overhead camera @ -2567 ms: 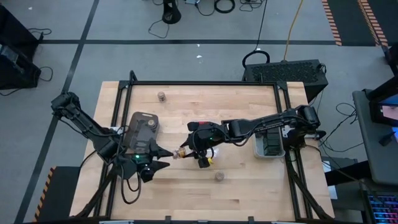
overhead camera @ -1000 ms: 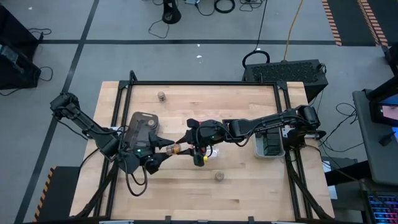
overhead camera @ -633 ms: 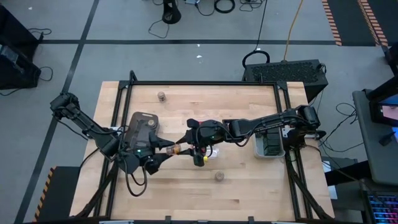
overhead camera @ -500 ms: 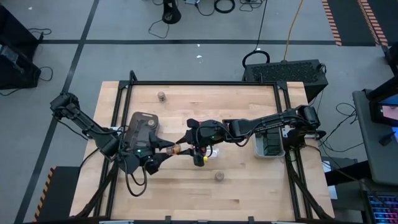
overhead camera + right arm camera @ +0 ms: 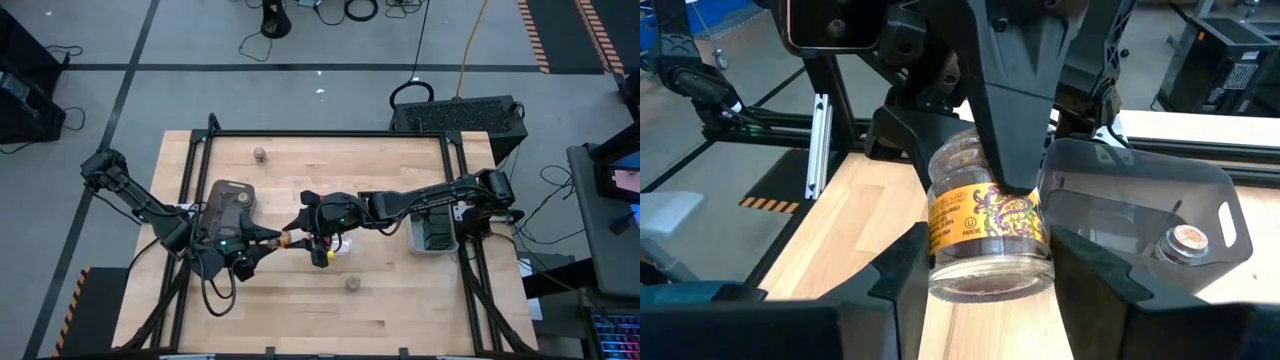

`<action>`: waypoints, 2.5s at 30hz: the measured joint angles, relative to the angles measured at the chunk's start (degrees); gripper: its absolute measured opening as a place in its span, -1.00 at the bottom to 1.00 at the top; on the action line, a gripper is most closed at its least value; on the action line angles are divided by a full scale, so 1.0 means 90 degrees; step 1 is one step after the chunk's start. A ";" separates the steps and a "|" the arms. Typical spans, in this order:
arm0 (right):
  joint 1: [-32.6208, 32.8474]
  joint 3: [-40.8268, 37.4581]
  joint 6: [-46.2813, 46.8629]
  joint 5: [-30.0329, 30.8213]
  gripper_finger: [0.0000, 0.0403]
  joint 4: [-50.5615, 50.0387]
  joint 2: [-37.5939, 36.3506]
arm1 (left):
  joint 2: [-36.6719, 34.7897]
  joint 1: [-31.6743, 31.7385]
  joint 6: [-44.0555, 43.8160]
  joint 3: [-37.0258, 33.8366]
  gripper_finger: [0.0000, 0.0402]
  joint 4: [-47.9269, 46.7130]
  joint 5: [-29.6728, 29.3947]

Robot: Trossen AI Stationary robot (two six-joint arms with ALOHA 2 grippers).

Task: Sort spices by type
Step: Put the brown seasoning bottle into the black bin

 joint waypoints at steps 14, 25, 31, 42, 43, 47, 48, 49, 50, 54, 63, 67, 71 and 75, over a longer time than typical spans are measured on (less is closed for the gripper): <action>-0.0031 0.0000 0.0006 -0.0034 -0.07 -0.0010 0.0000 | -0.0001 0.0001 0.0000 0.0000 -0.03 0.0005 -0.0027; -0.0130 0.0000 0.0000 -0.0415 0.52 -0.0124 -0.0037 | 0.0000 0.0001 0.0000 0.0000 -0.03 -0.0064 -0.0027; -0.0375 0.0005 0.0060 -0.0319 0.60 -0.0996 -0.0411 | -0.0050 -0.0070 -0.0606 0.0010 -0.03 -0.0192 -0.0198; -0.0384 0.0002 0.0307 -0.0293 0.58 -0.1931 -0.0590 | -0.0595 0.0206 -0.3204 0.0579 -0.02 -0.3149 0.0058; -0.0384 0.0000 0.0309 -0.0271 0.58 -0.1950 -0.0590 | -0.0666 0.0337 -0.3596 0.0644 -0.02 -0.3487 0.0246; -0.0374 0.0000 0.0309 -0.0172 0.58 -0.1955 -0.0590 | -0.0868 0.0991 -0.4771 0.0765 -0.02 -0.4905 0.0877; -0.0374 0.0000 0.0309 -0.0172 0.58 -0.1971 -0.0590 | -0.0894 0.1178 -0.4986 0.0790 -0.02 -0.5186 0.0998; -0.0372 0.0000 0.0309 -0.0172 0.58 -0.1996 -0.0590 | -0.0914 0.1394 -0.5181 0.0809 -0.02 -0.5477 0.1118; -0.0372 0.0000 0.0309 -0.0170 0.58 -0.2019 -0.0590 | -0.0927 0.1618 -0.5362 0.0817 -0.02 -0.5739 0.1238; -0.0374 0.0000 0.0309 -0.0172 0.58 -0.2120 -0.0590 | -0.0937 0.2604 -0.5931 0.0821 -0.02 -0.6497 0.2069; -0.0340 0.0000 0.0309 -0.0172 0.58 -0.2159 -0.0590 | -0.0936 0.4275 -0.5427 0.0821 -0.02 -0.6838 0.3385; -0.0309 0.0000 0.0309 -0.0172 0.58 -0.2220 -0.0588 | -0.0934 0.4926 -0.5231 0.0821 -0.02 -0.7050 0.3490; -0.0277 0.0000 0.0309 -0.0170 0.58 -0.2256 -0.0588 | -0.0933 0.5490 -0.4853 0.0821 -0.02 -0.7133 0.3776; -0.0274 0.0000 0.0309 -0.0172 0.58 -0.2290 -0.0588 | -0.0869 0.5913 -0.4411 0.0821 -0.02 -0.7132 0.4247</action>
